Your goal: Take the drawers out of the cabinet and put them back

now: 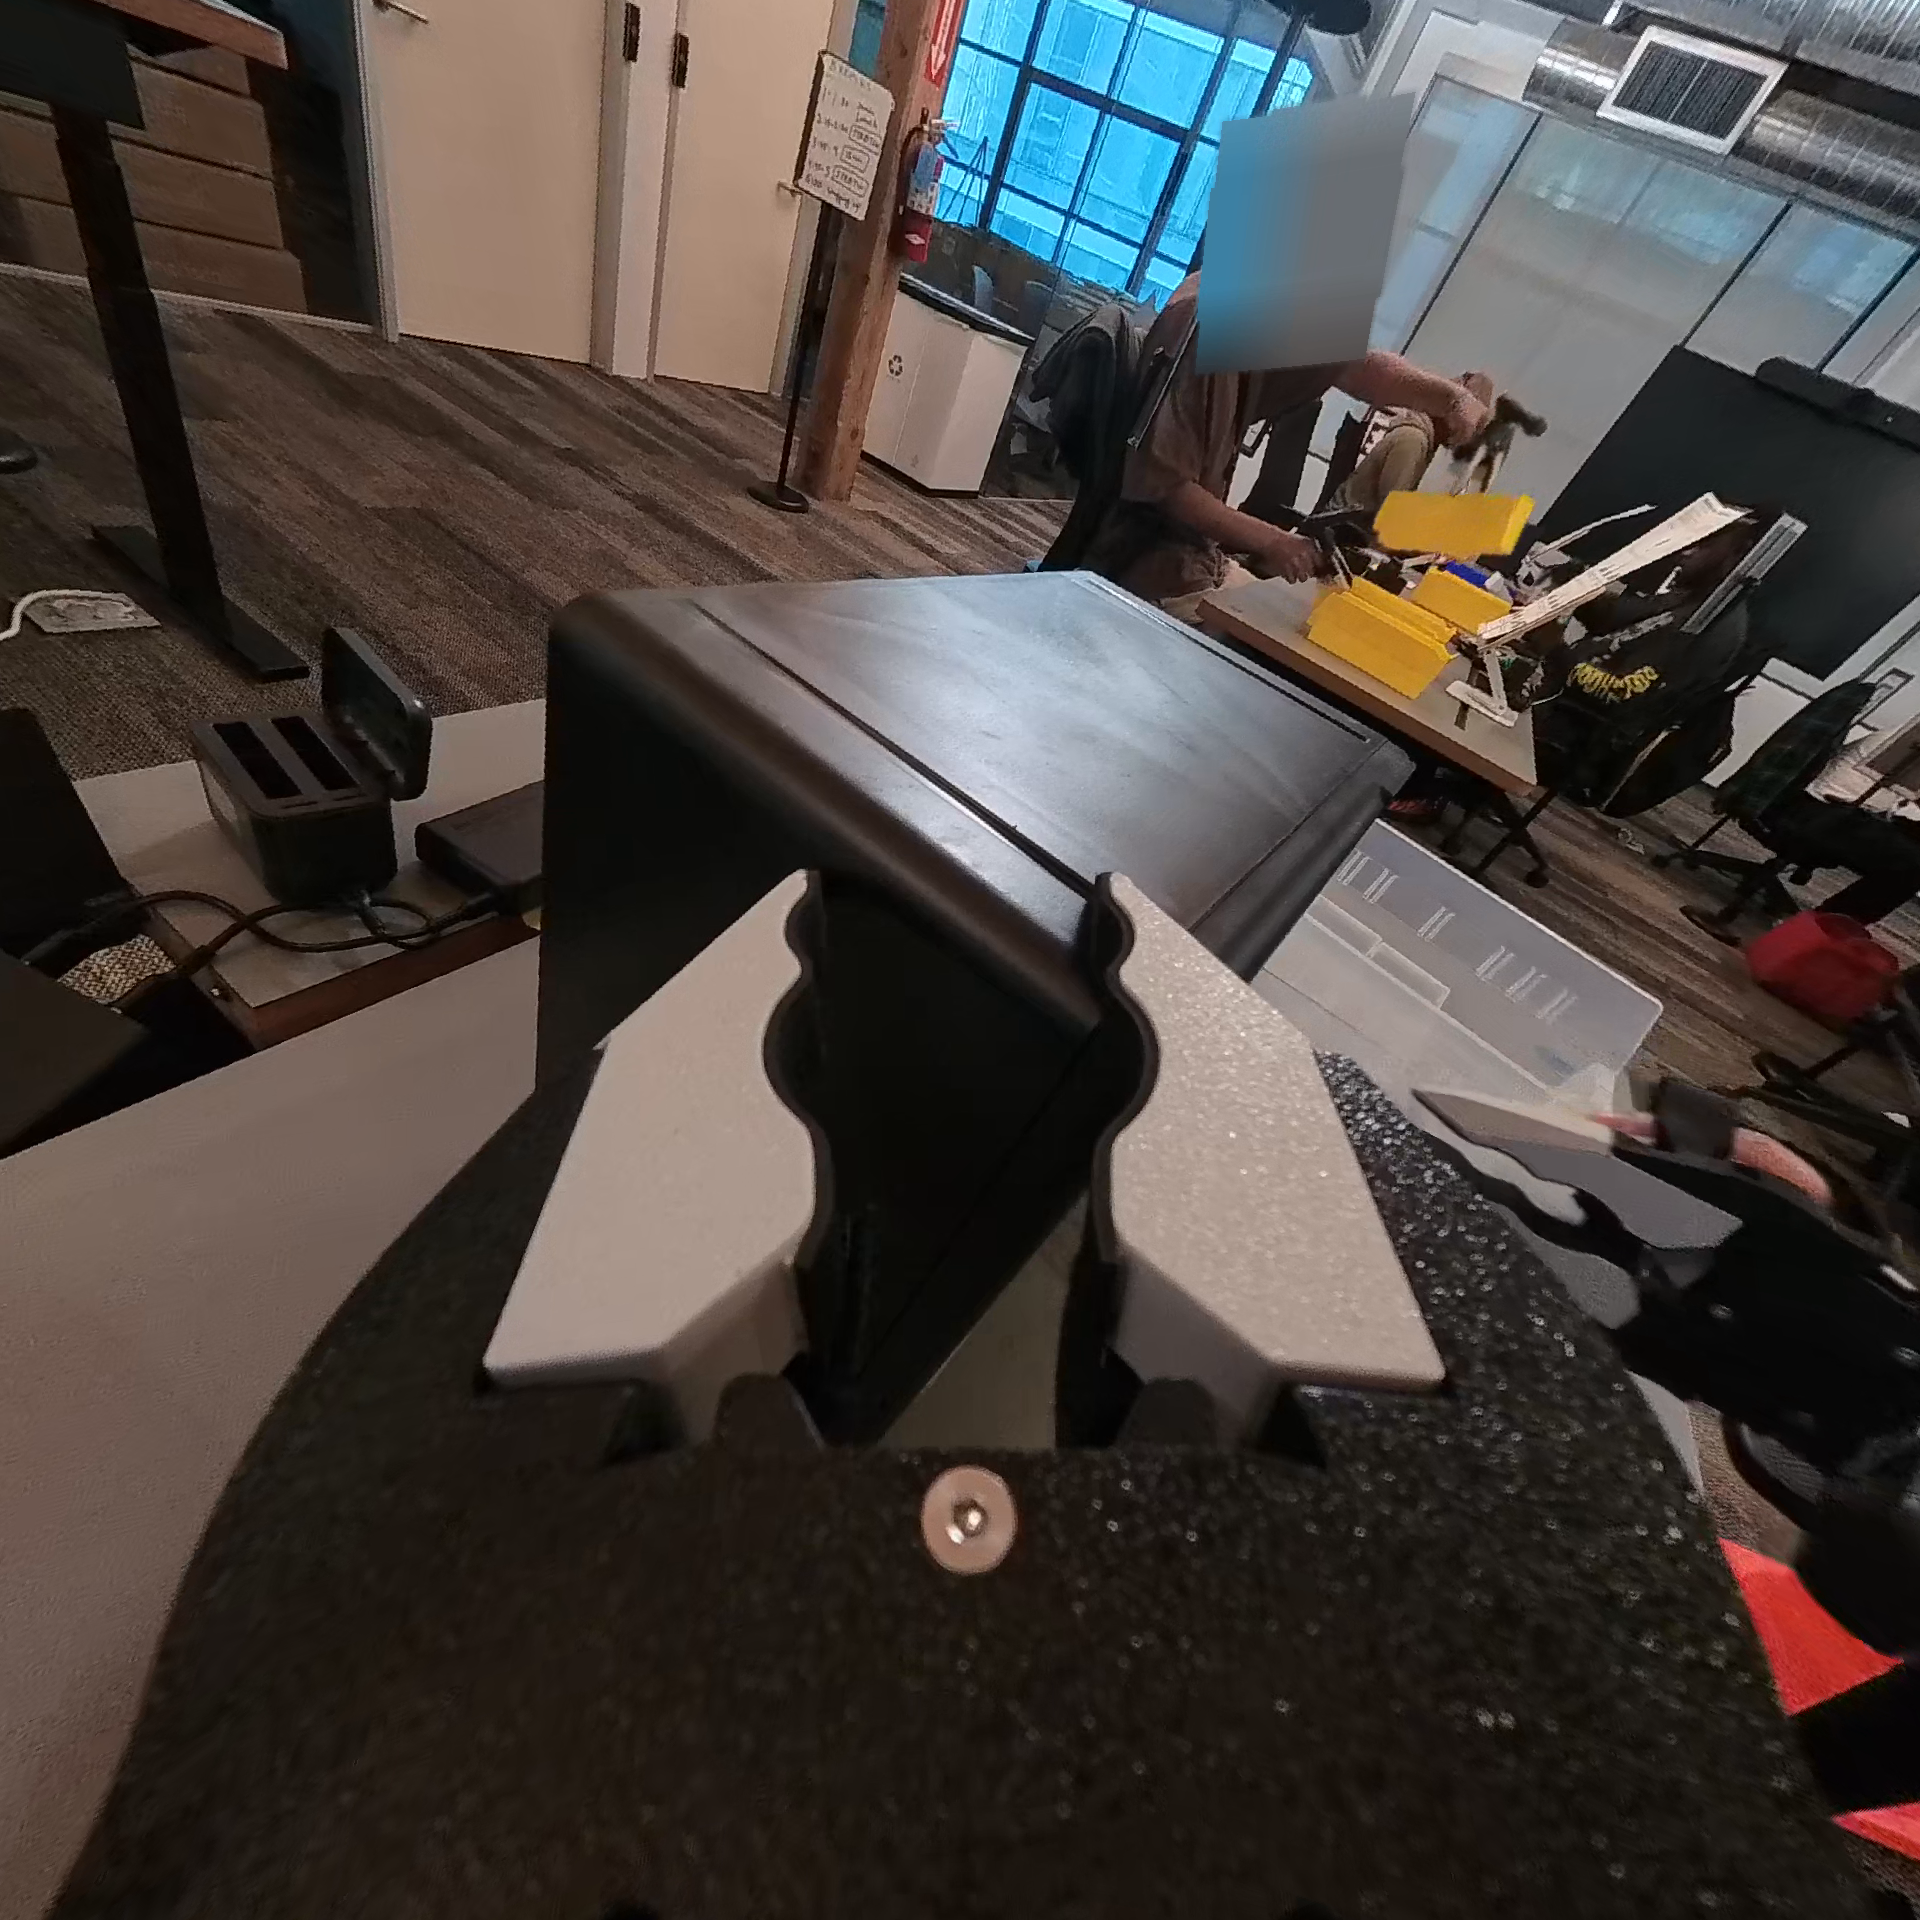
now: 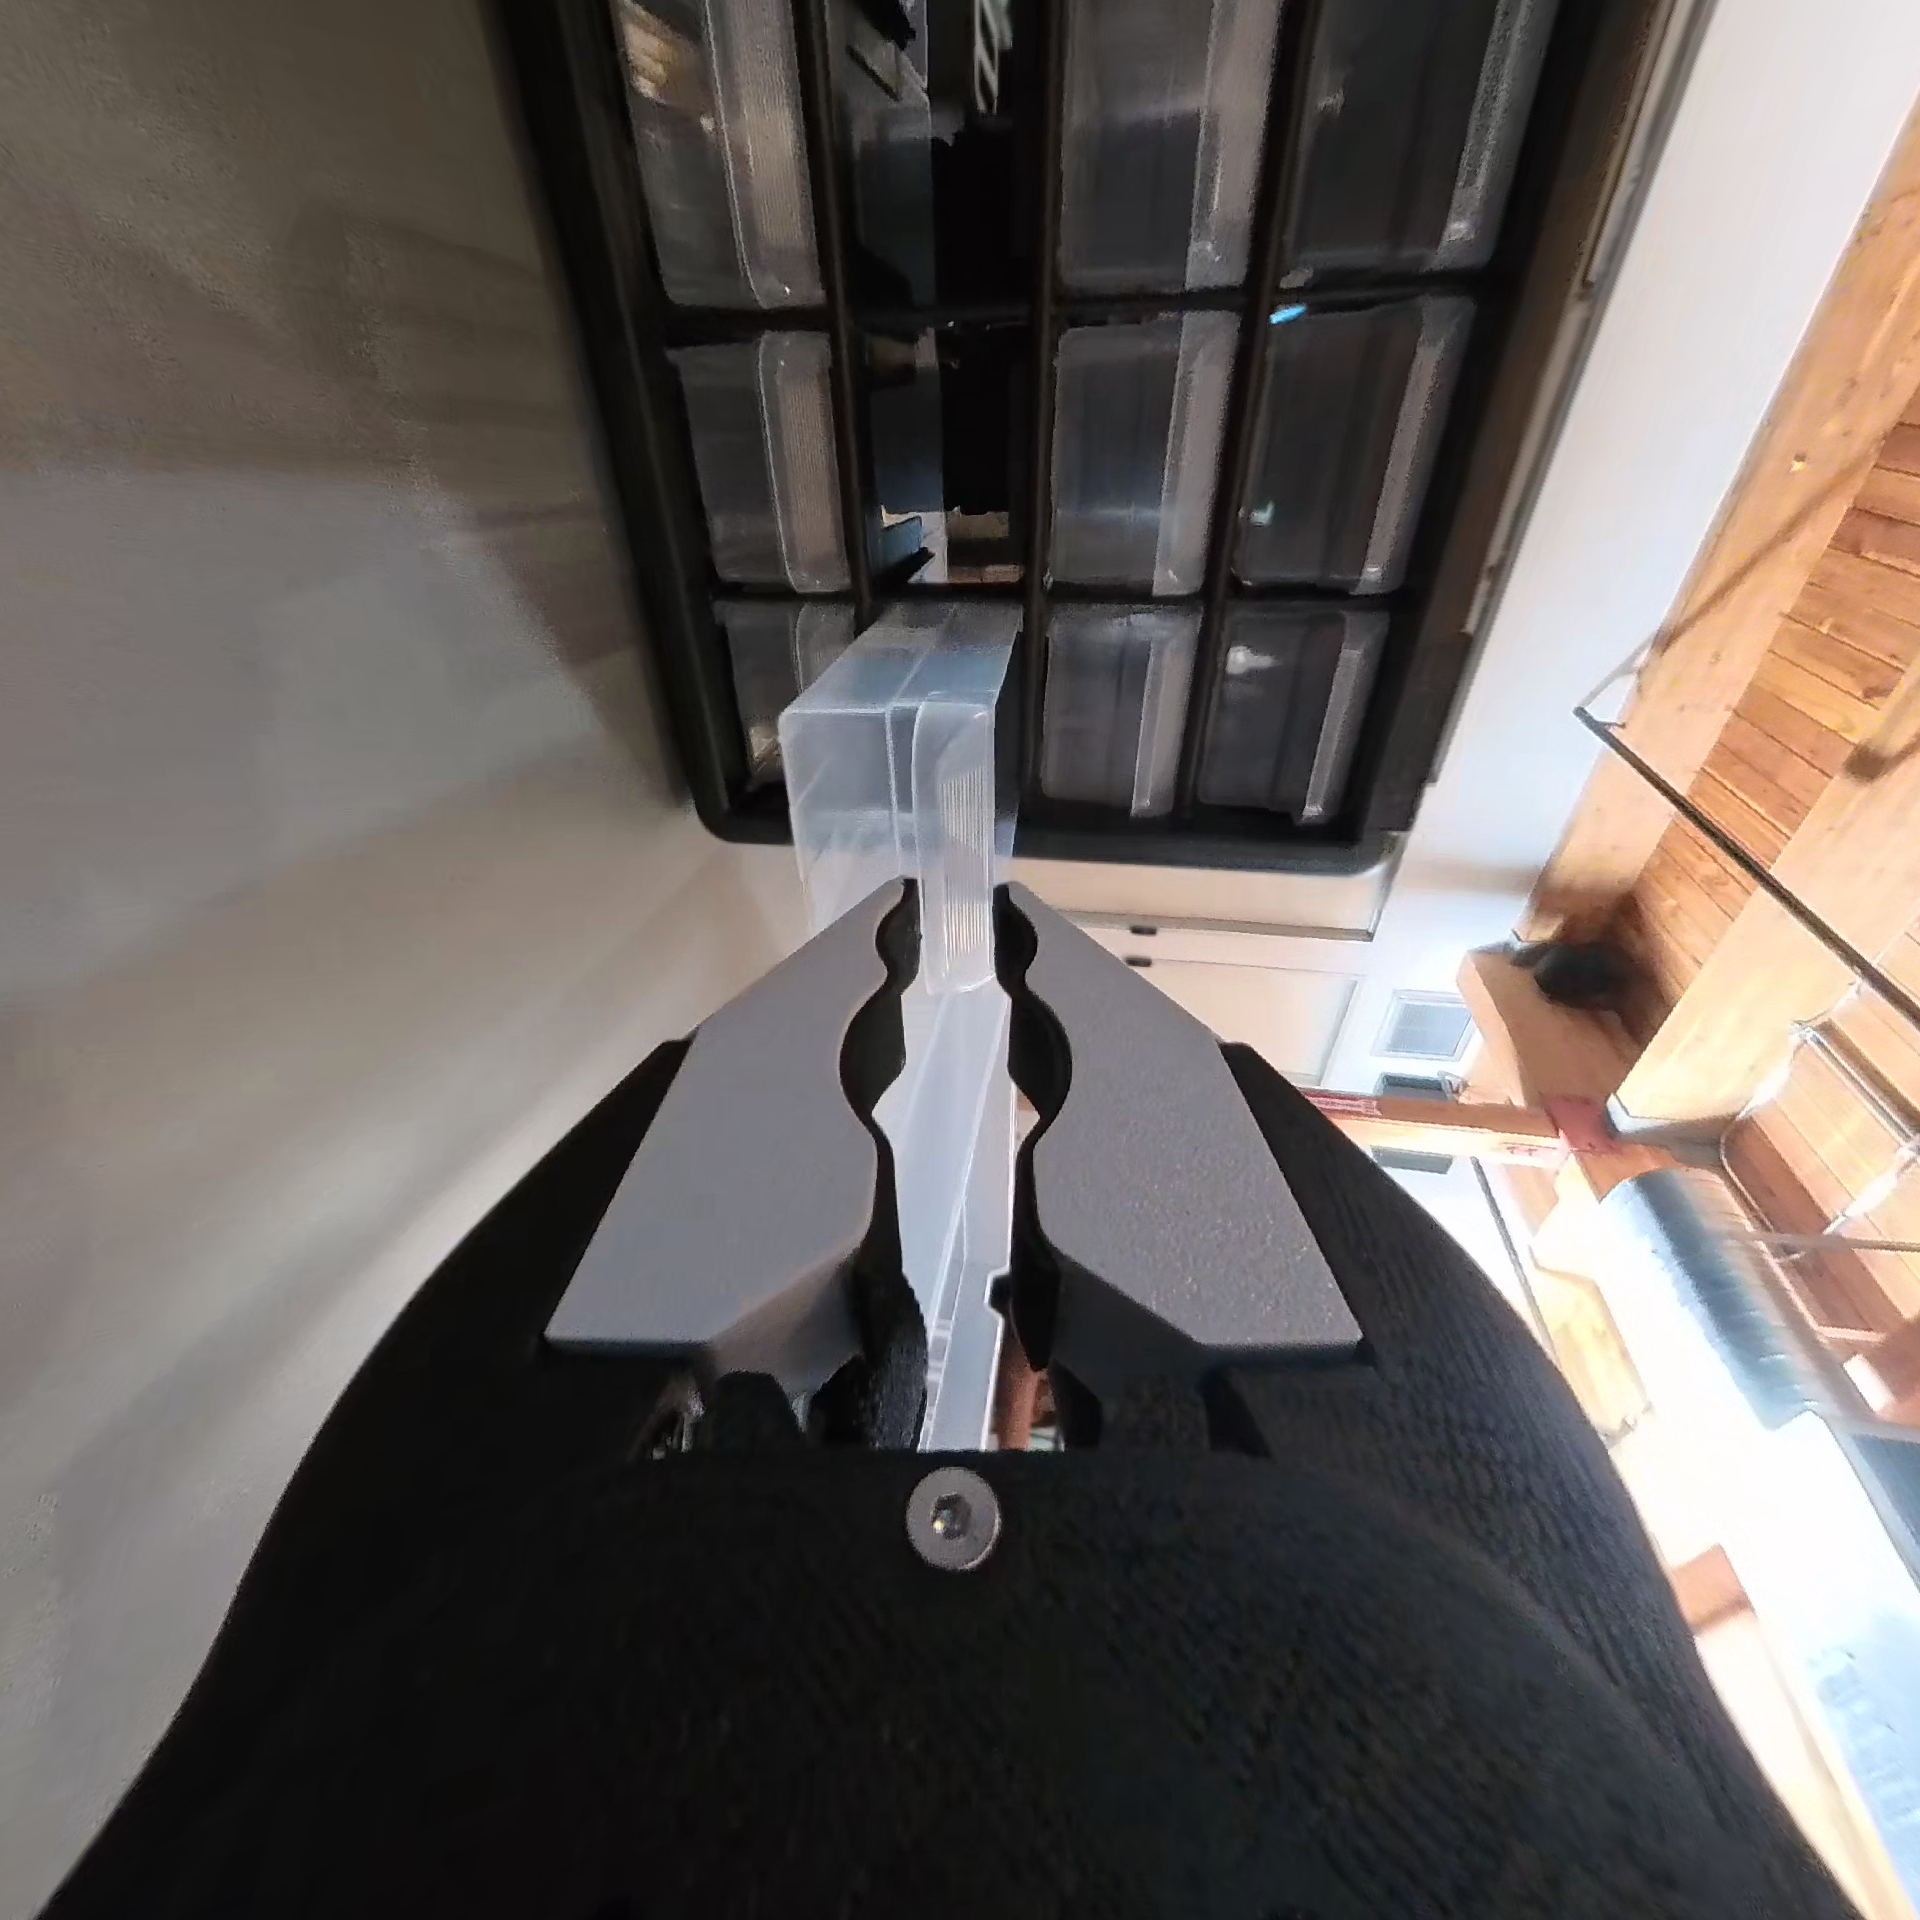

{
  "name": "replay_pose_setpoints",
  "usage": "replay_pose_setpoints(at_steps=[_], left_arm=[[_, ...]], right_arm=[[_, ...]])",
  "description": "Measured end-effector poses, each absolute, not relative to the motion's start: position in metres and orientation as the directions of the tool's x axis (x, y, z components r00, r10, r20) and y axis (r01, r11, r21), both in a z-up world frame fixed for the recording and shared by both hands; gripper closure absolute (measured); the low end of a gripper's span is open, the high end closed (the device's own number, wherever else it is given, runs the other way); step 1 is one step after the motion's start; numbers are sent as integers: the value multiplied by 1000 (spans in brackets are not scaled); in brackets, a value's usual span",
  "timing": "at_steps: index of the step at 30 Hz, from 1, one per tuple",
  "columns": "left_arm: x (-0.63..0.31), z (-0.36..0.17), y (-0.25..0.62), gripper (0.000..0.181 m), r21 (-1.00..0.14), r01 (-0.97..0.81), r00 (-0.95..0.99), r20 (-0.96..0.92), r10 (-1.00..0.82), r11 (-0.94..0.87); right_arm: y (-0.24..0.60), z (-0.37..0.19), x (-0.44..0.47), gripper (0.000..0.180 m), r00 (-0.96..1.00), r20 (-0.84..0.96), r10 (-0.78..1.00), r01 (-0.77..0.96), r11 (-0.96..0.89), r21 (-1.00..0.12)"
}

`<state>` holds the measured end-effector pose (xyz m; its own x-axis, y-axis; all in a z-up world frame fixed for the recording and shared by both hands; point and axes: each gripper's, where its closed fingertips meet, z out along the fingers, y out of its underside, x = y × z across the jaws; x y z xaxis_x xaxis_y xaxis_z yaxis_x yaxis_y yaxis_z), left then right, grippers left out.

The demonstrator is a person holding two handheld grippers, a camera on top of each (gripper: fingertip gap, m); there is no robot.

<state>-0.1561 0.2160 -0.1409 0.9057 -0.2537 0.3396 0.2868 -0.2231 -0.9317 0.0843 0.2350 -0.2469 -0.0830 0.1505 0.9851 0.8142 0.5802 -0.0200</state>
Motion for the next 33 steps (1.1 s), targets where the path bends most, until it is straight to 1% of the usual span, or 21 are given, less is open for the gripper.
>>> replay_pose_setpoints(at_steps=[6, 9, 15, 19, 20, 23, 25, 29, 30, 31, 33], left_arm=[[-156, -141, 216, 132, -932, 288, 906, 340, -254, -222], [-156, -141, 216, 132, -932, 288, 905, 340, -254, -221], [-156, -141, 216, 131, -932, 287, 906, 340, -253, -222], [-156, -141, 216, 132, -932, 287, 906, 340, -253, -223], [-156, -141, 216, 132, -932, 287, 906, 340, -253, -223], [-156, -141, 216, 132, -932, 288, 906, 340, -253, -222], [-156, -141, 216, 132, -932, 288, 905, 340, -254, -222], [-156, -141, 216, 132, -932, 289, 904, 341, -256, -221], [-156, -141, 216, 132, -931, 290, 904, 342, -256, -221], [-156, -141, 216, 132, -931, 290, 904, 343, -257, -221], [-156, -141, 216, 132, -931, 291, 903, 343, -258, -220]], right_arm=[[210, -226, 99, 172, -66, 992, 104, 796, 605, -11], [203, -210, 102, 179, -42, 994, 97, 786, 618, -27], [193, -198, 98, 179, 10, 990, 144, 747, 657, -103], [172, -208, 84, 179, 58, 974, 221, 638, 742, -206], [167, -213, 81, 179, 58, 973, 224, 612, 762, -212], [160, -227, 80, 179, 18, 982, 188, 579, 799, -163], [161, -239, 85, 177, -35, 980, 198, 578, 804, -141], [175, -275, 108, 172, -231, 947, 224, 628, 778, -31], [180, -285, 117, 169, -298, 925, 236, 646, 764, 13], [185, -292, 126, 161, -352, 903, 247, 663, 747, 54], [189, -301, 141, 147, -433, 842, 322, 691, 719, 80]])
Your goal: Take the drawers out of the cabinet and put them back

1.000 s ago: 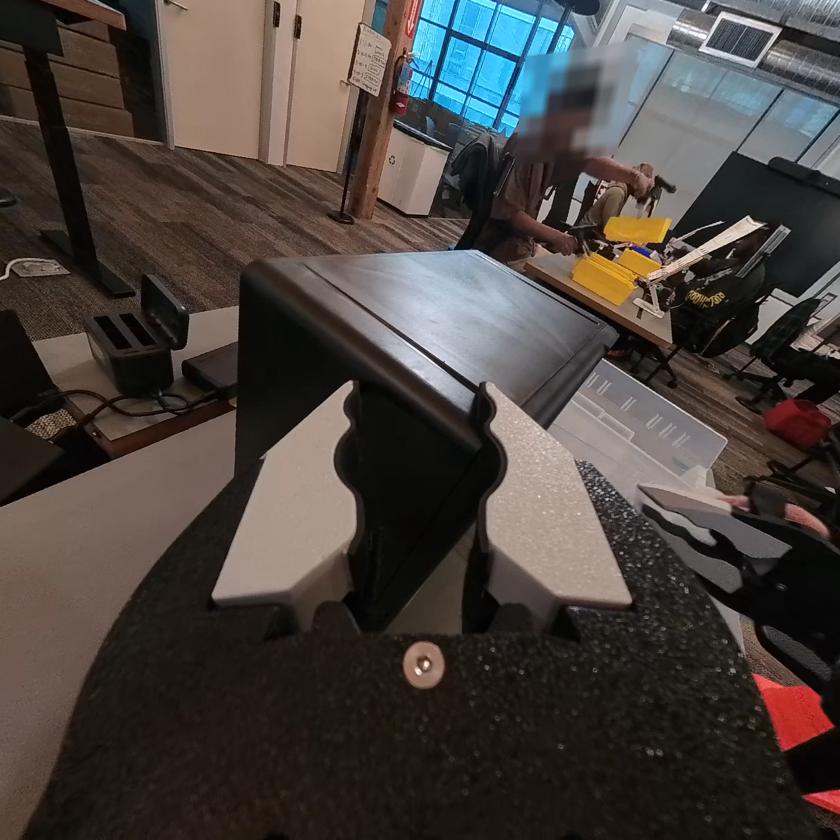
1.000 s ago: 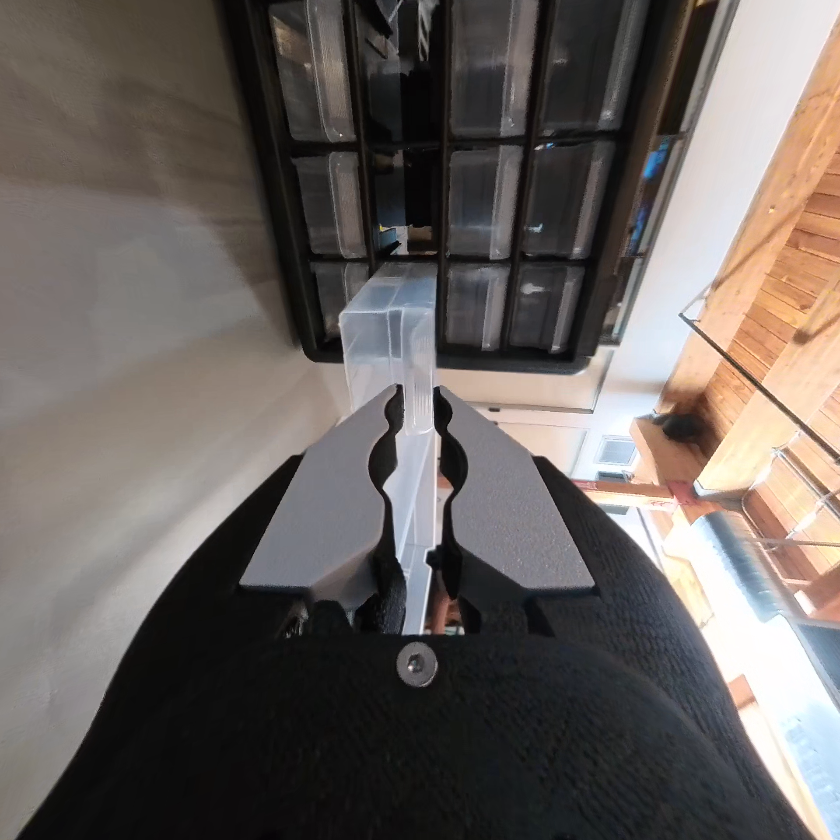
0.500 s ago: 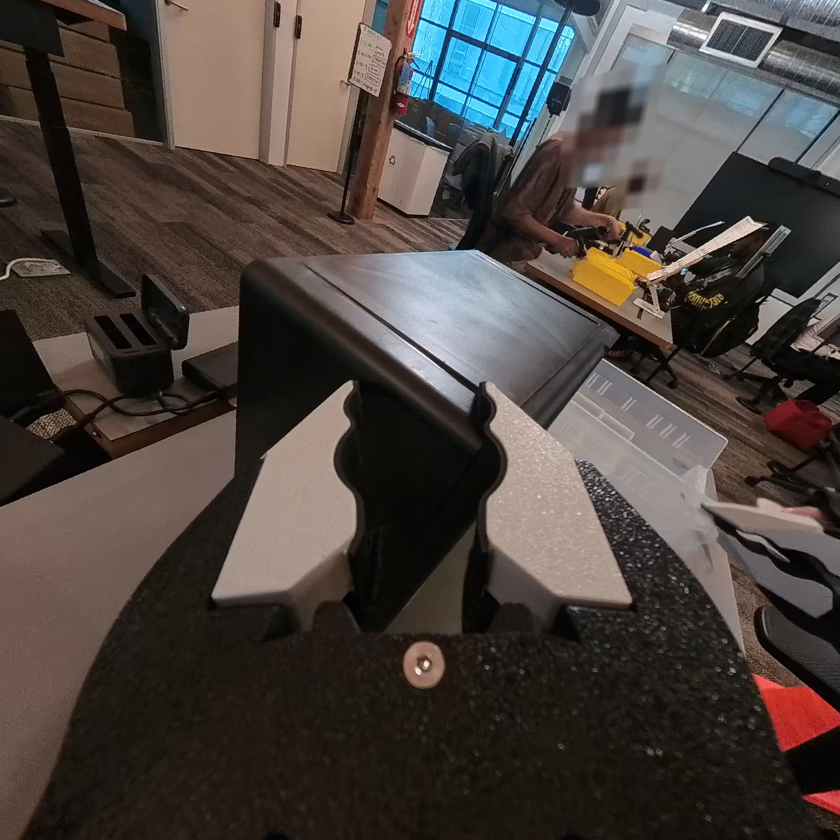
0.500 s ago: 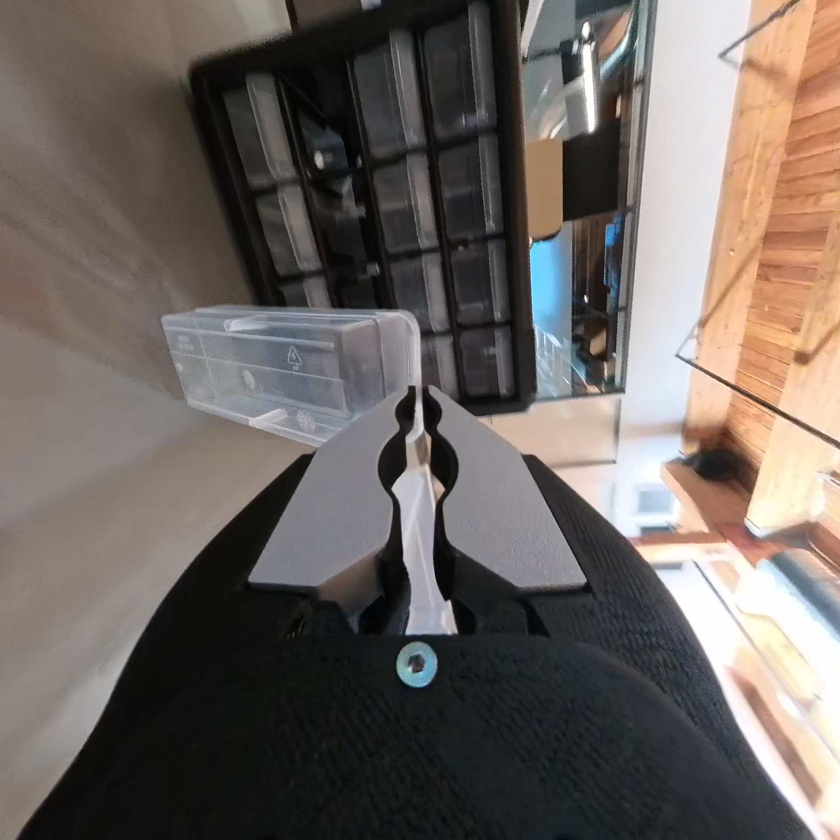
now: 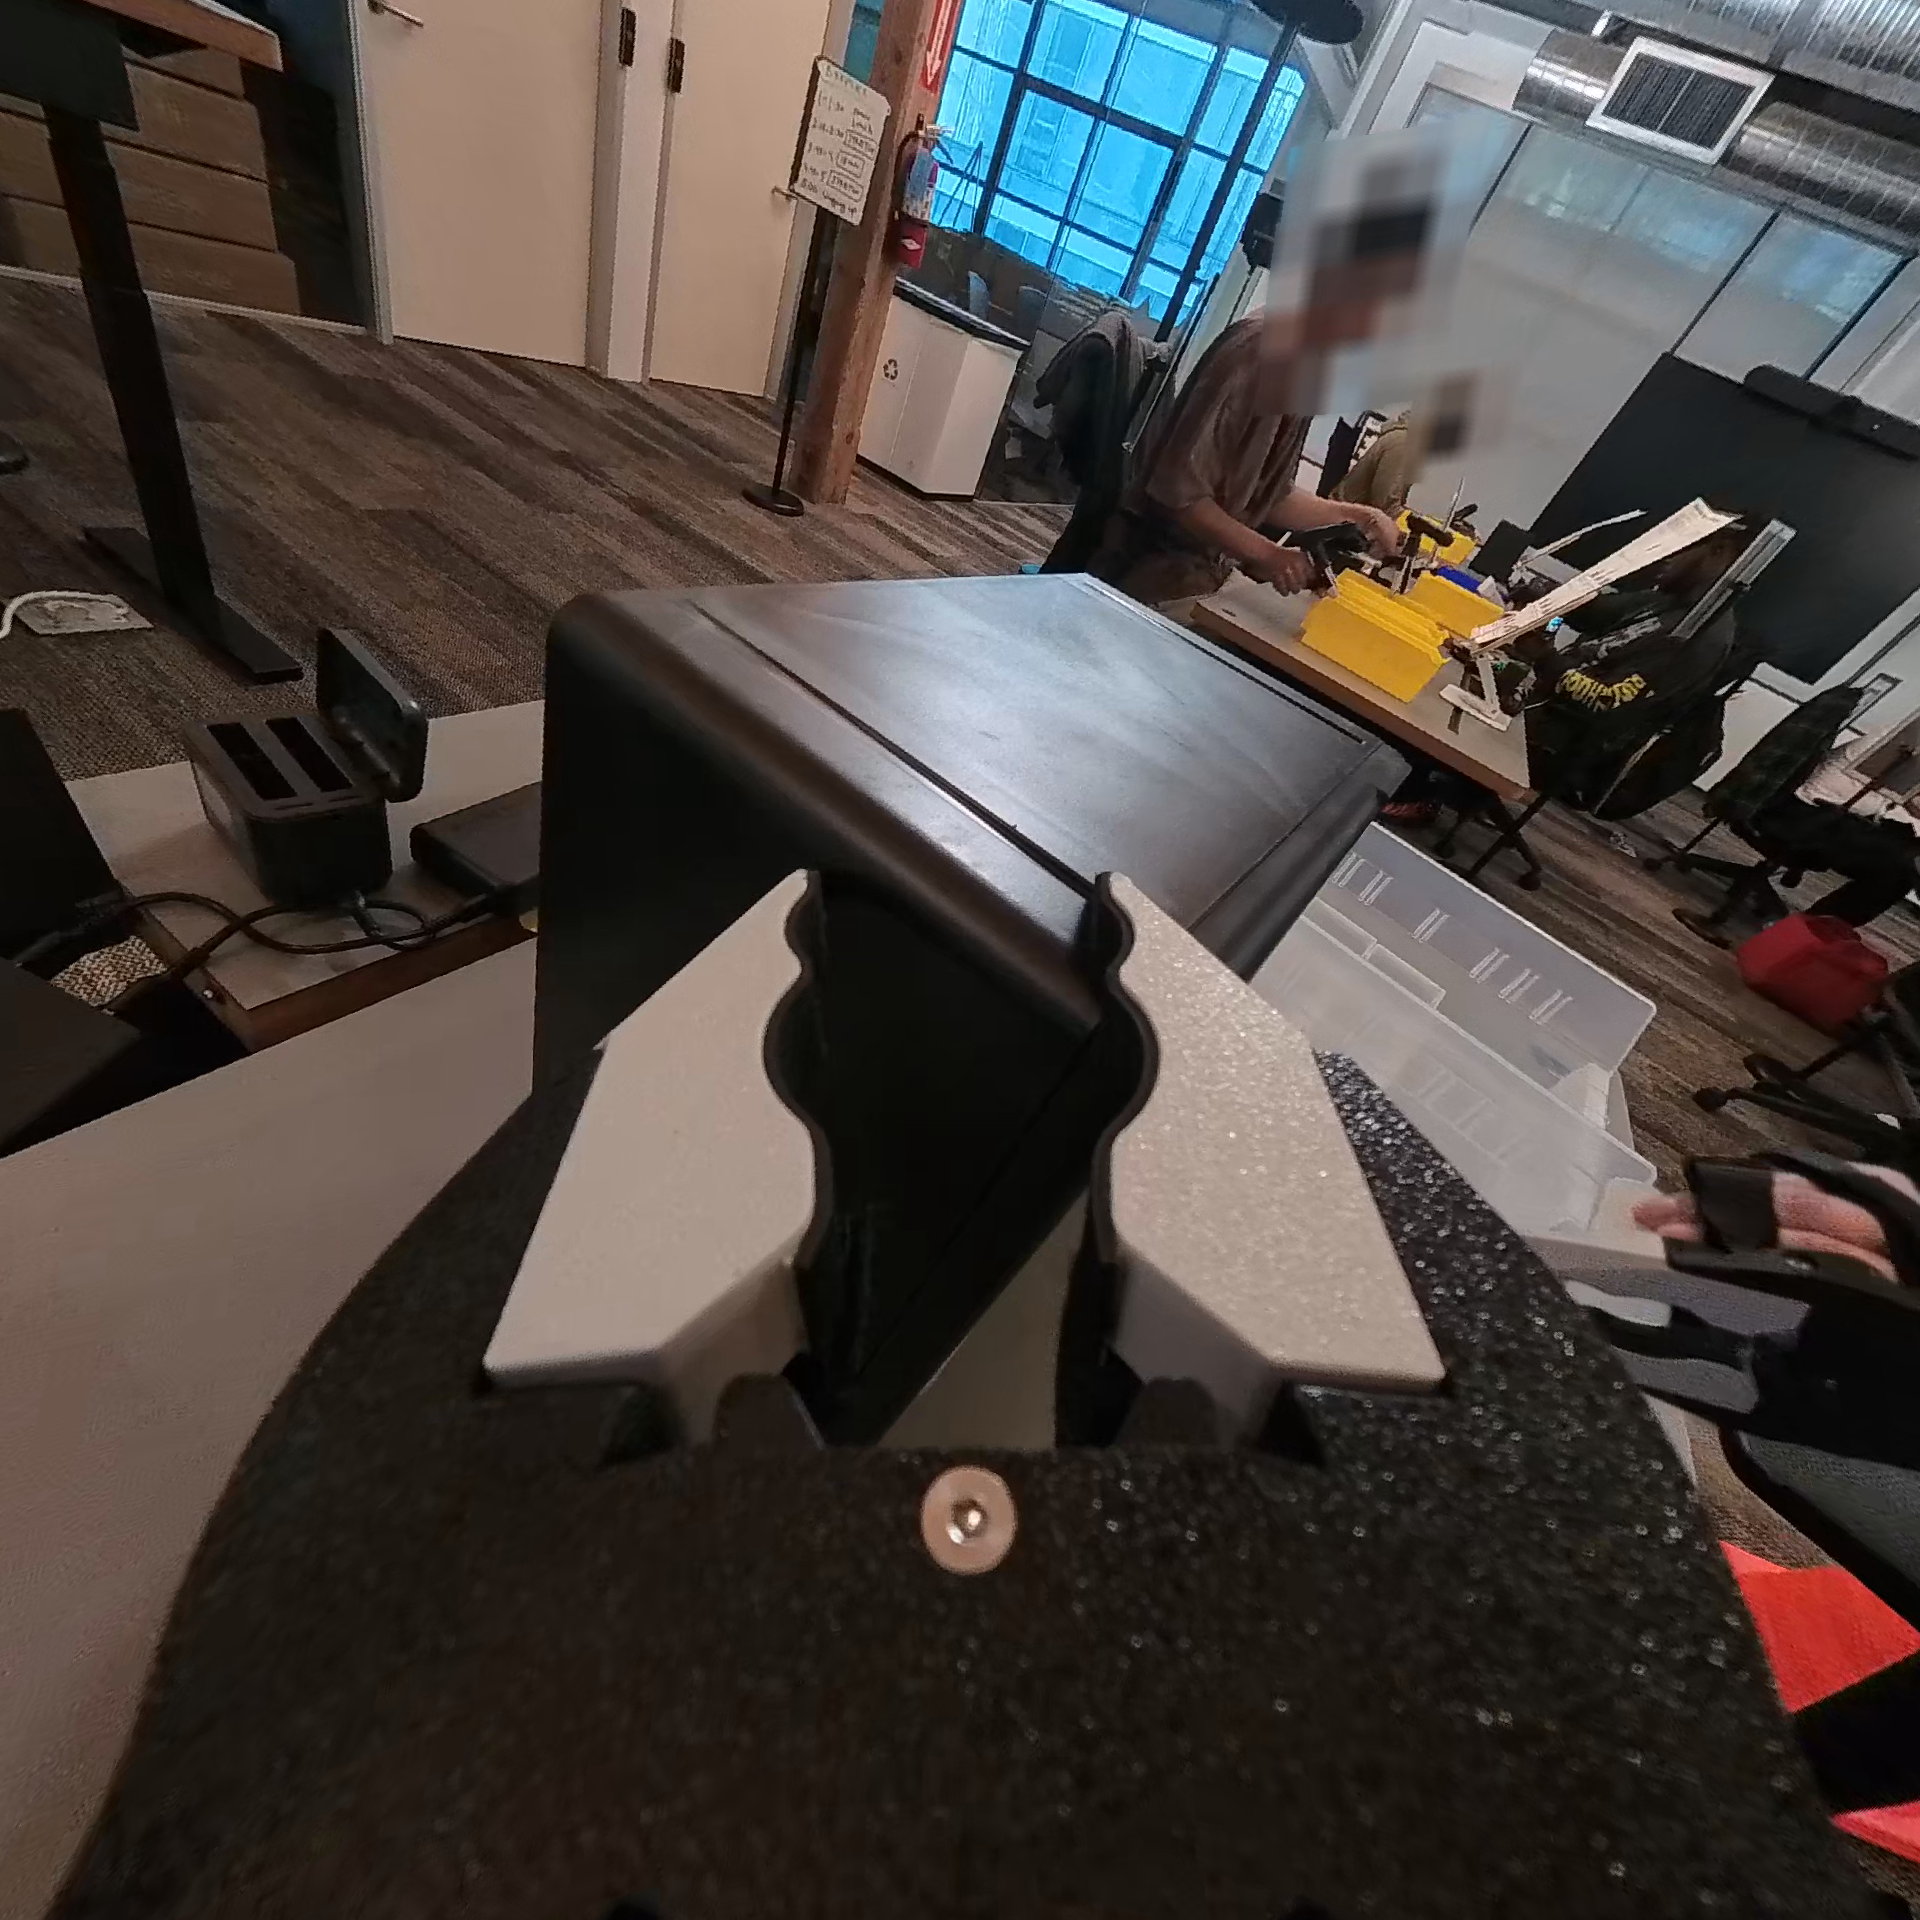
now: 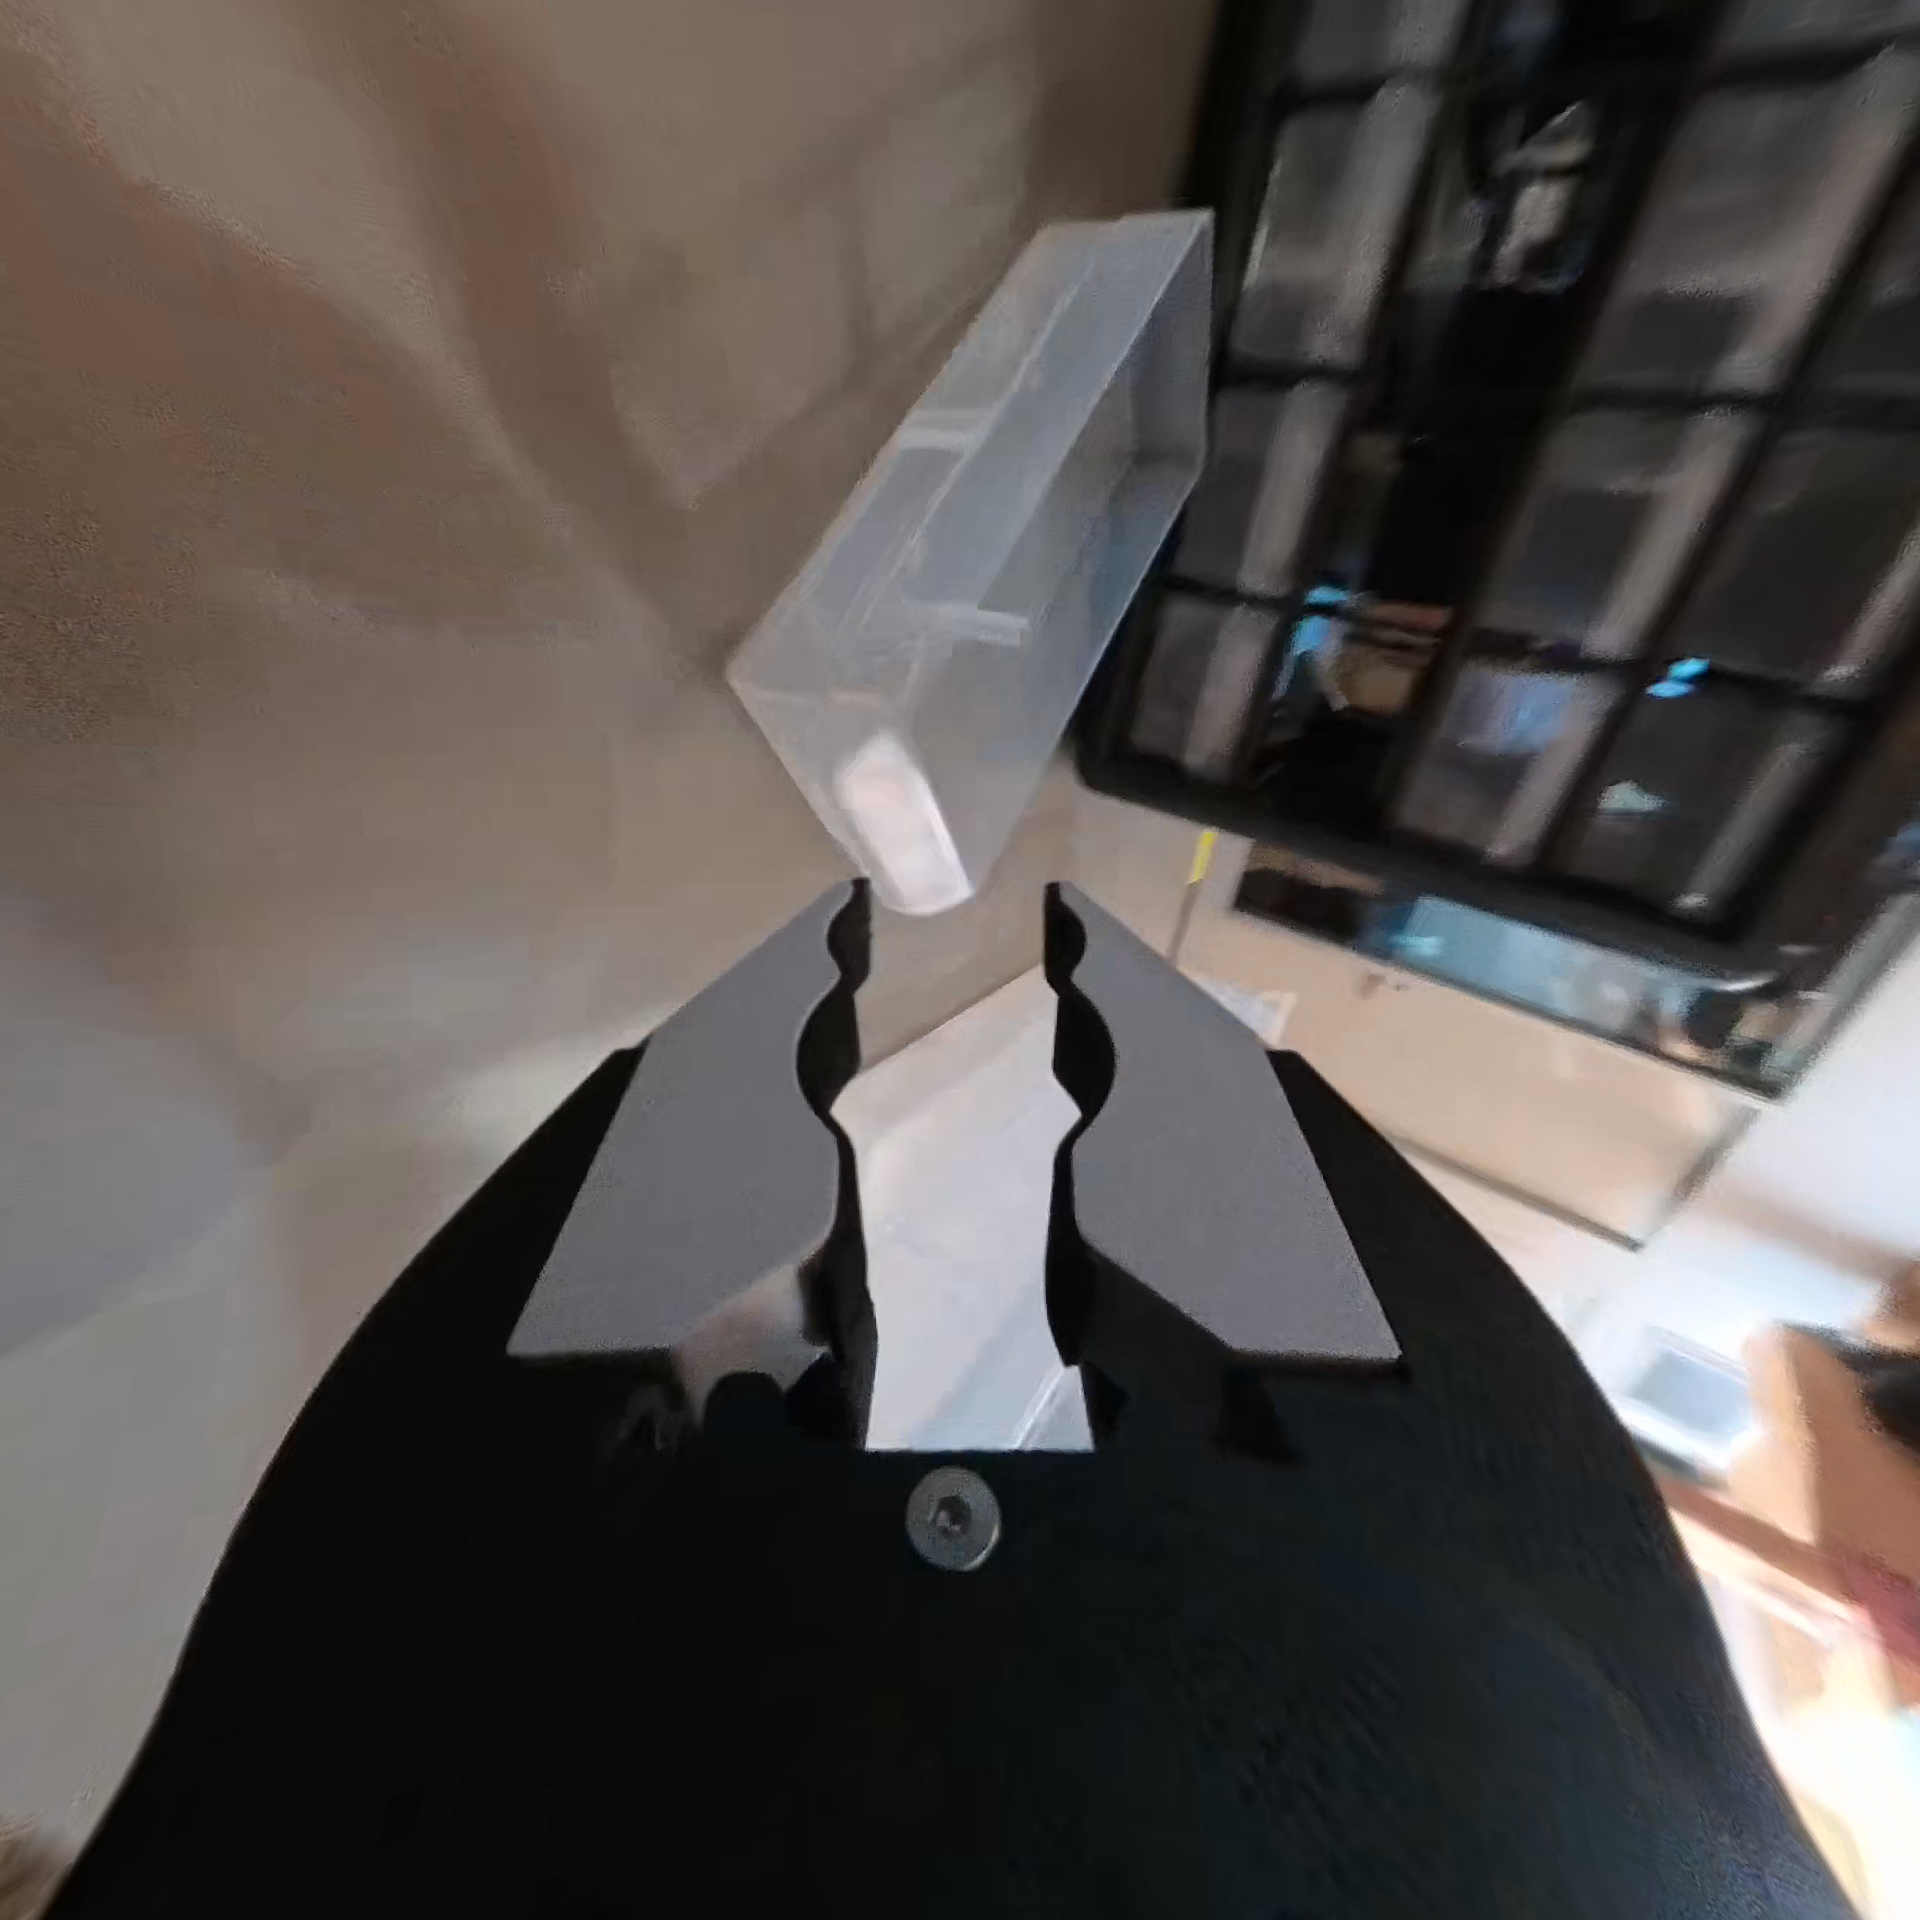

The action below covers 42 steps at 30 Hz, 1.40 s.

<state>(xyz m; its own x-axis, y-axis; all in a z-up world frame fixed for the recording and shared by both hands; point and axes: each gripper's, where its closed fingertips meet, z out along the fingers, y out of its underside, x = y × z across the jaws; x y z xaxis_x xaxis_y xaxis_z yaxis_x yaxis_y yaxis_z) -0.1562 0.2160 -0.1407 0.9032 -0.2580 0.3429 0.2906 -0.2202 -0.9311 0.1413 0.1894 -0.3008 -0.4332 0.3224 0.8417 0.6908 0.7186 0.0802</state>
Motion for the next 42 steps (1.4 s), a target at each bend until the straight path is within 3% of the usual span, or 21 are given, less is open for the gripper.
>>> replay_pose_setpoints(at_steps=[2, 7, 10, 13, 17, 20, 25, 27, 30, 36, 42], left_arm=[[-156, -141, 216, 132, -931, 292, 902, 344, -260, -220], [-156, -141, 216, 132, -930, 295, 900, 347, -263, -219], [-156, -141, 216, 132, -930, 294, 901, 346, -262, -220], [-156, -141, 216, 132, -930, 294, 901, 346, -261, -220], [-156, -141, 216, 132, -930, 293, 901, 346, -262, -221], [-156, -141, 216, 132, -930, 293, 901, 346, -261, -221], [-156, -141, 216, 132, -930, 292, 902, 345, -260, -221], [-156, -141, 216, 132, -930, 292, 902, 345, -261, -222], [-156, -141, 216, 132, -930, 292, 901, 345, -261, -222], [-156, -141, 216, 132, -931, 292, 902, 345, -261, -221], [-156, -141, 216, 132, -930, 293, 901, 346, -261, -221]], right_arm=[[187, -300, 150, 129, -449, 786, 425, 714, 699, 30], [182, -276, 144, 105, -338, 730, 595, 734, 652, -191], [173, -268, 116, 86, -152, 546, 824, 745, 459, -485], [166, -277, 94, 69, -25, 299, 954, 758, 213, -617], [173, -300, 76, 64, 88, 121, 989, 784, 6, -621], [187, -320, 71, 70, 142, 114, 983, 832, -56, -552], [194, -340, 69, 95, 153, 97, 983, 887, -93, -453], [195, -343, 69, 115, 151, 96, 984, 897, -96, -431], [192, -339, 69, 119, 133, 109, 985, 901, -74, -428], [188, -284, 73, 120, 124, 142, 982, 816, -20, -578], [236, -196, 135, 121, 278, 380, 882, 748, 49, -662]])
